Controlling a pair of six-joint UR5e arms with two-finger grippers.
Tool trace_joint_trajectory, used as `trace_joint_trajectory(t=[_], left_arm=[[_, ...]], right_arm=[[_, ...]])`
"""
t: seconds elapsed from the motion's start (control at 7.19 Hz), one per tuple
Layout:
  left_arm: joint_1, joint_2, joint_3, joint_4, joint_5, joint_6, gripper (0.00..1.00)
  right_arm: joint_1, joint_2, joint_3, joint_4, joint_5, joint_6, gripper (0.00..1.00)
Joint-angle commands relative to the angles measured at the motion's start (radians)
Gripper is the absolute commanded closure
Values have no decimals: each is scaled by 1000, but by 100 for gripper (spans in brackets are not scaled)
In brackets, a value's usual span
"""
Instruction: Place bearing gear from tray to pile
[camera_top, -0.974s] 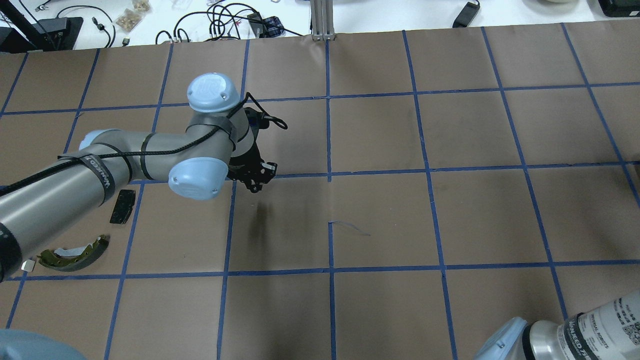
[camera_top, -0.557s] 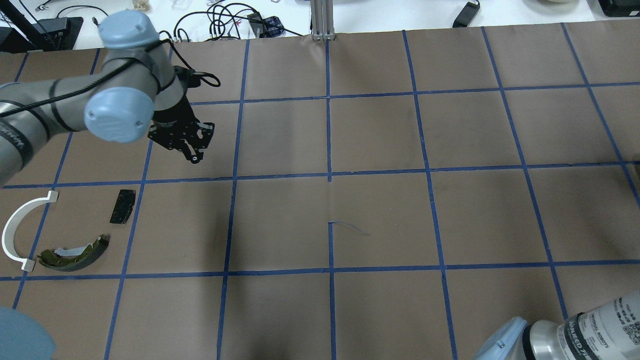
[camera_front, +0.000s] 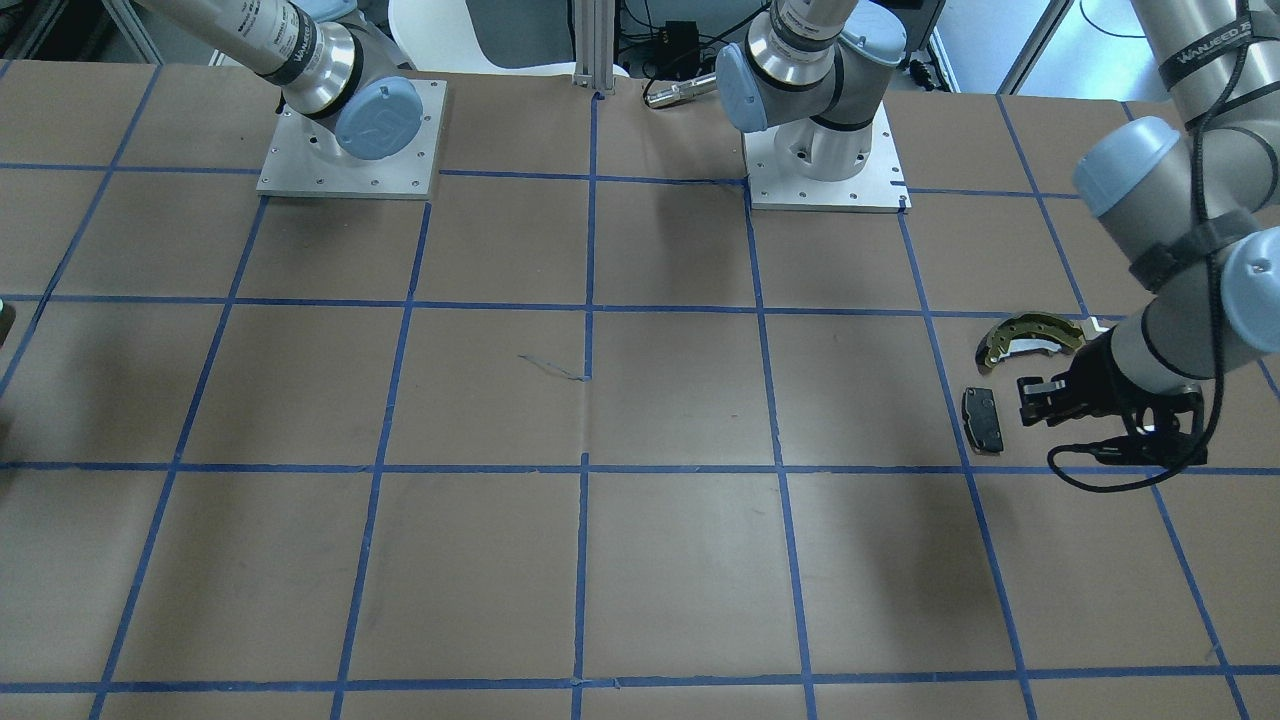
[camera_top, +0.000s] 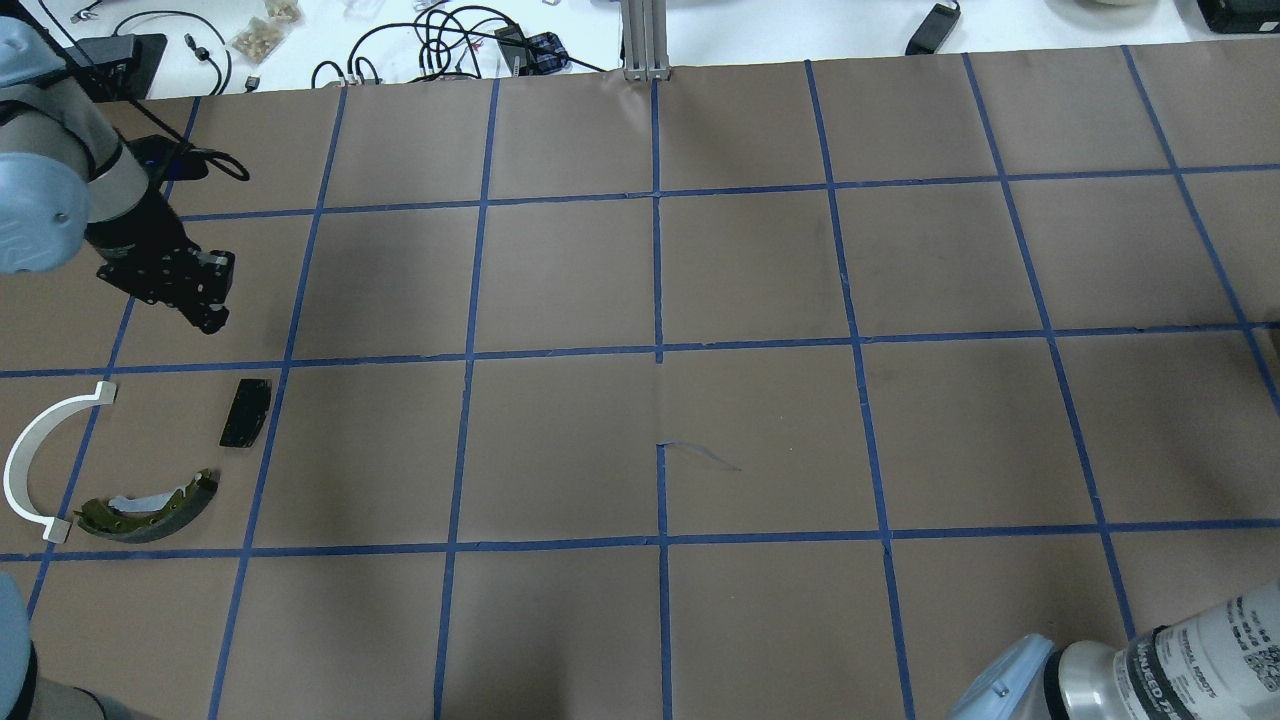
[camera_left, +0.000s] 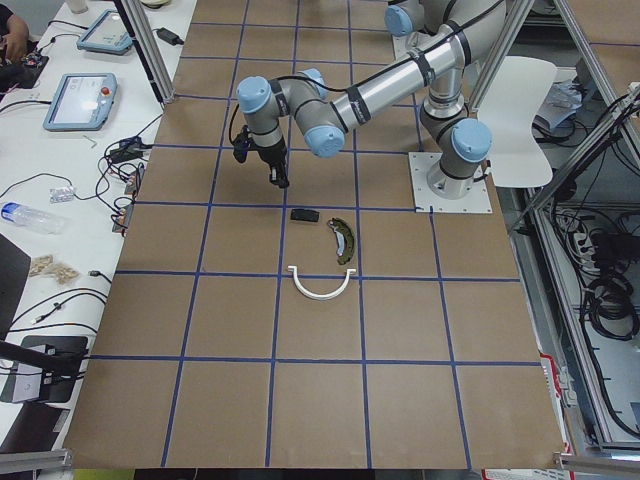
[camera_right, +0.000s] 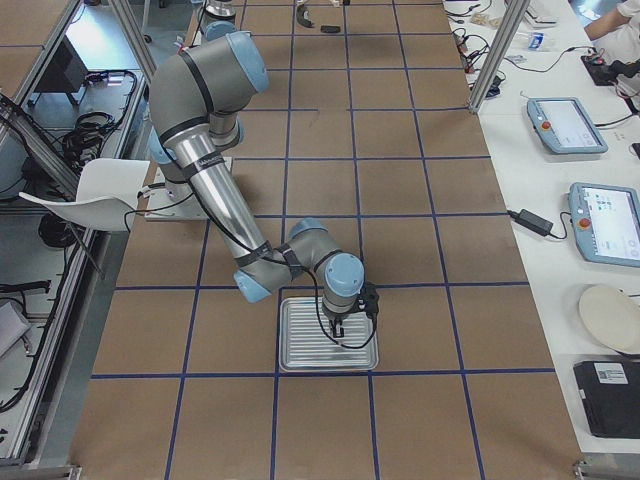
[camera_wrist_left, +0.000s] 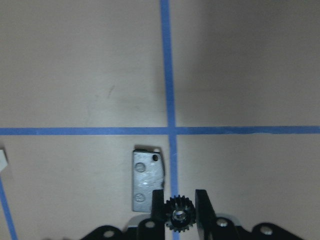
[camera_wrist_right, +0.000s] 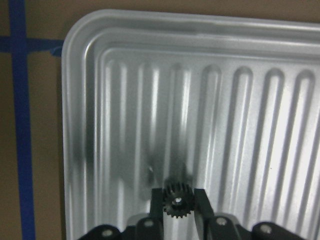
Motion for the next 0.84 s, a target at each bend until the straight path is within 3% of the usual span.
trace_joint_trajectory(t=[0.0, 0.42, 0.7], left_arm=[[141, -32, -5, 9, 0, 143, 100], [166, -91, -78, 97, -7, 147, 100], [166, -111, -117, 159, -34, 144, 100]], right_arm=[[75, -99, 8, 69, -8, 95, 100], [397, -334, 13, 331, 1, 501, 100], [641, -342, 4, 332, 7, 720, 100]])
